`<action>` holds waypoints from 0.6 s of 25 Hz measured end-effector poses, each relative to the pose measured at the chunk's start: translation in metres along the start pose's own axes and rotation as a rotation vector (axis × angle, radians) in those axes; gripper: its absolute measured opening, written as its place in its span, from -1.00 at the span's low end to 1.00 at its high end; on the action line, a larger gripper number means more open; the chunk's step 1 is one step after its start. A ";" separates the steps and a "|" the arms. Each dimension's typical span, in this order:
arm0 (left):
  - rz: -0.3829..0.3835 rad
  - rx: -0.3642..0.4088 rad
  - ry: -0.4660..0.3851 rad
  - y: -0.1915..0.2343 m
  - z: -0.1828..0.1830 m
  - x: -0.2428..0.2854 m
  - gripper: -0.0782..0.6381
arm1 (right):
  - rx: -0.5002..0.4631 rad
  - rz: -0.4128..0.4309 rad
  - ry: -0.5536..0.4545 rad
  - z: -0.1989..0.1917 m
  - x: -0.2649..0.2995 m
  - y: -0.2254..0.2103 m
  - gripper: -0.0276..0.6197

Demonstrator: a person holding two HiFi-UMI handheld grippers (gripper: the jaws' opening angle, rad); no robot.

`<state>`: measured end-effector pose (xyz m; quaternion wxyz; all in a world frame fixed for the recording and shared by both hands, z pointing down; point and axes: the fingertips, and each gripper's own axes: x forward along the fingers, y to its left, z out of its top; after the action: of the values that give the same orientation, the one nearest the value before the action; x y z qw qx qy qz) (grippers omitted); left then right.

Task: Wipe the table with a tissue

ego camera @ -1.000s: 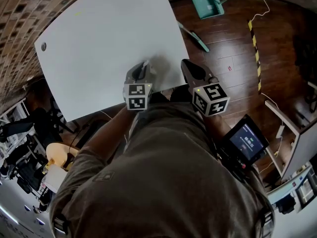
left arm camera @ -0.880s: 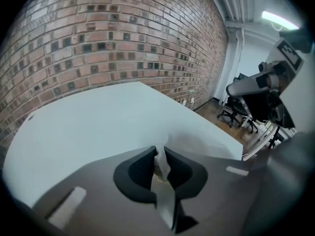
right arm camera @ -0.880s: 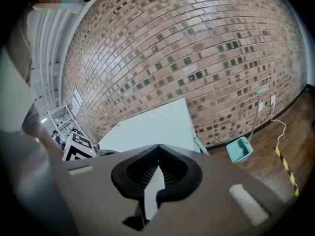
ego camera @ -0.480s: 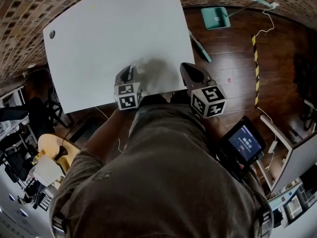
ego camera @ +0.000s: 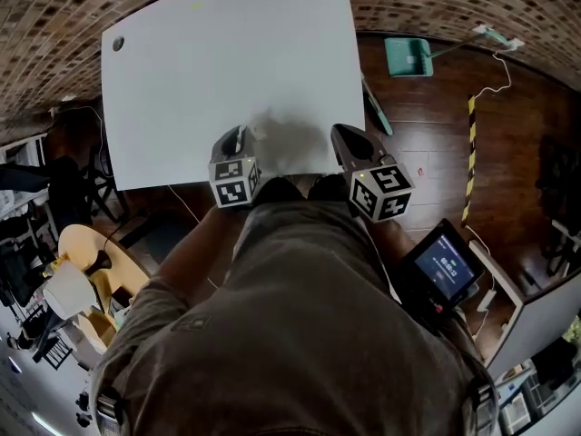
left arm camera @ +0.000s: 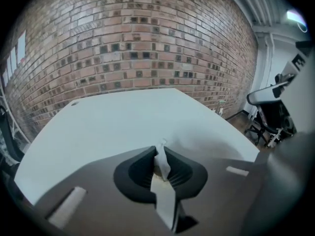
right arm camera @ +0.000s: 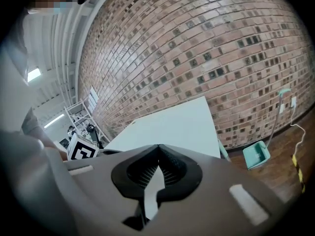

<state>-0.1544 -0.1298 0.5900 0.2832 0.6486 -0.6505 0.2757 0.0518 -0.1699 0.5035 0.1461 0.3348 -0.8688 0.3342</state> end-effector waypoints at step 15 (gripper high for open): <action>-0.017 -0.164 -0.161 -0.003 0.020 -0.063 -0.70 | -0.066 0.102 0.043 -0.007 0.007 0.042 -0.88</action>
<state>-0.1518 -0.1007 0.5303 0.2846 0.6488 -0.6858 0.1664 0.0185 -0.1451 0.4918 0.1584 0.2779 -0.8919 0.3196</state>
